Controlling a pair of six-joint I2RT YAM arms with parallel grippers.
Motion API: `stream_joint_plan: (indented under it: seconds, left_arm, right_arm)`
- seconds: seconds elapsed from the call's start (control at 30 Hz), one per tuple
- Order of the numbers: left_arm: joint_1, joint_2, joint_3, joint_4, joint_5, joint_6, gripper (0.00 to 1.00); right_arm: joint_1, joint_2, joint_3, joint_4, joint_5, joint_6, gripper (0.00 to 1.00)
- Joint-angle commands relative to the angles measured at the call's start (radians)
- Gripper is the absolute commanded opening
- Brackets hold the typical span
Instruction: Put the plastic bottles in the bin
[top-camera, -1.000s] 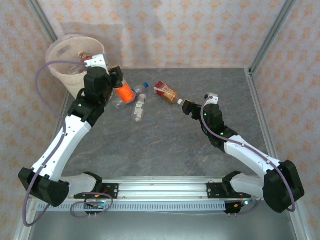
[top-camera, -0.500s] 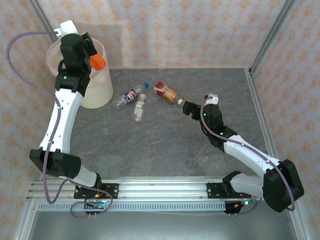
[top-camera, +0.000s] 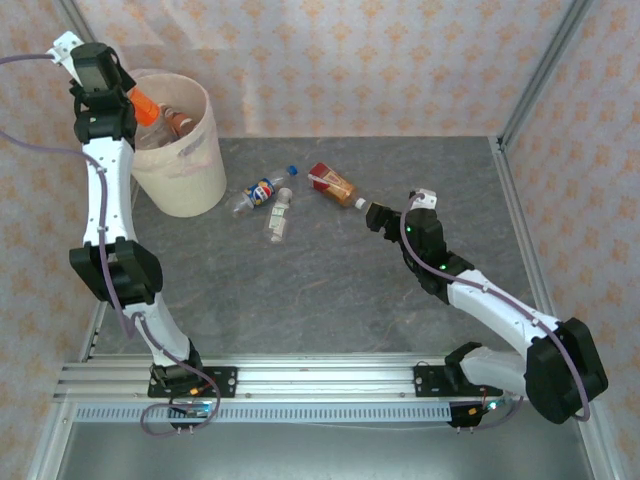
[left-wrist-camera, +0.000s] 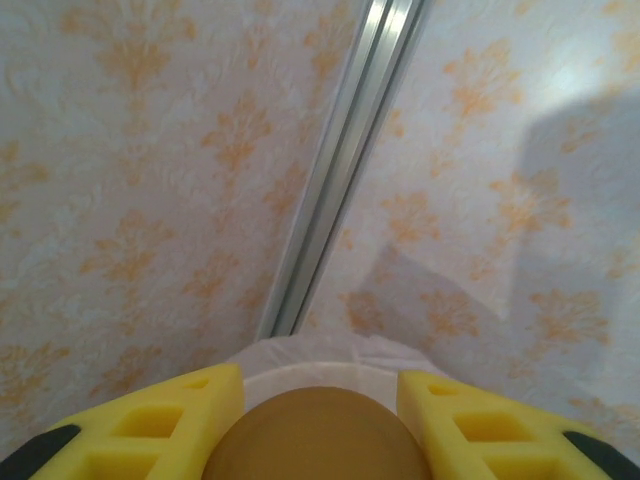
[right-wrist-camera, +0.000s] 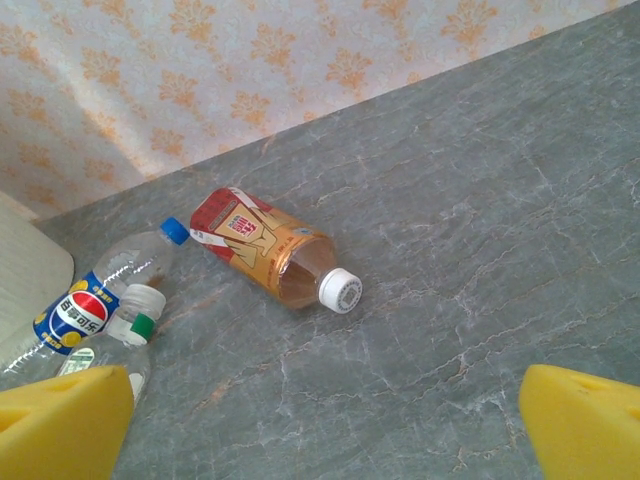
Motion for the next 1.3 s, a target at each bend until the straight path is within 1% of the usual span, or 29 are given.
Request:
stream_joint_plan:
  seconds: [0.0,0.1,0.2,0.3,0.4,0.47,0.5,0.53,0.57,0.63,0.67,0.77,0.87,1.0,1.2,1.27]
  left_arm:
    - [-0.013,0.065,0.068,0.036,-0.056,0.059,0.0]
    - [-0.016,0.127,0.122,0.036,-0.09,0.155,0.0]
    - [-0.015,0.165,0.15,0.067,-0.118,0.282,0.0]
    - [-0.022,0.189,0.158,0.118,-0.132,0.447,0.03]
    - [-0.045,0.223,0.174,0.15,-0.141,0.647,0.07]
    - [-0.071,0.257,0.202,0.134,-0.128,0.787,0.14]
    - [-0.084,0.265,0.209,0.125,-0.114,0.836,0.21]
    - [-0.094,0.268,0.208,0.115,-0.085,0.87,0.35]
    - [-0.101,0.266,0.209,0.101,-0.054,0.878,0.52]
    - [-0.111,0.268,0.239,0.072,-0.029,0.841,0.72]
    - [-0.113,0.274,0.27,0.048,-0.023,0.81,0.79]
    - [-0.124,0.272,0.337,-0.024,0.021,0.729,0.92]
    - [-0.132,0.25,0.369,-0.084,0.095,0.621,1.0]
    - [-0.136,0.209,0.366,-0.149,0.198,0.498,1.0]
    - [-0.153,0.139,0.313,-0.225,0.279,0.338,1.0]
    - [-0.172,0.105,0.278,-0.251,0.285,0.289,1.0]
  right_arm:
    - [-0.007,0.009,0.028,-0.018,0.026,0.009,0.99]
    - [-0.007,0.006,0.026,-0.026,0.026,0.009,0.99]
    - [-0.006,0.002,0.021,-0.03,0.033,0.007,0.99]
    - [-0.007,0.009,0.022,-0.029,0.041,0.002,0.99]
    - [-0.007,0.022,0.029,-0.028,0.044,-0.004,0.99]
    - [-0.007,0.033,0.036,-0.028,0.043,-0.004,0.99]
    - [-0.007,0.035,0.039,-0.028,0.04,-0.004,0.99]
    - [-0.007,0.035,0.041,-0.028,0.039,-0.004,0.99]
    - [-0.007,0.034,0.043,-0.028,0.037,-0.002,0.99]
    - [-0.006,0.034,0.042,-0.027,0.035,0.0,0.99]
    - [-0.007,0.034,0.041,-0.028,0.033,0.001,0.99]
    - [-0.007,0.025,0.034,-0.029,0.039,0.0,0.99]
    - [-0.008,0.018,0.024,-0.027,0.051,-0.003,0.99]
    - [-0.008,0.017,0.02,-0.024,0.05,-0.007,0.99]
    - [-0.01,0.02,0.016,-0.028,0.057,-0.005,0.99]
    - [-0.014,0.021,0.012,-0.026,0.055,-0.001,0.99]
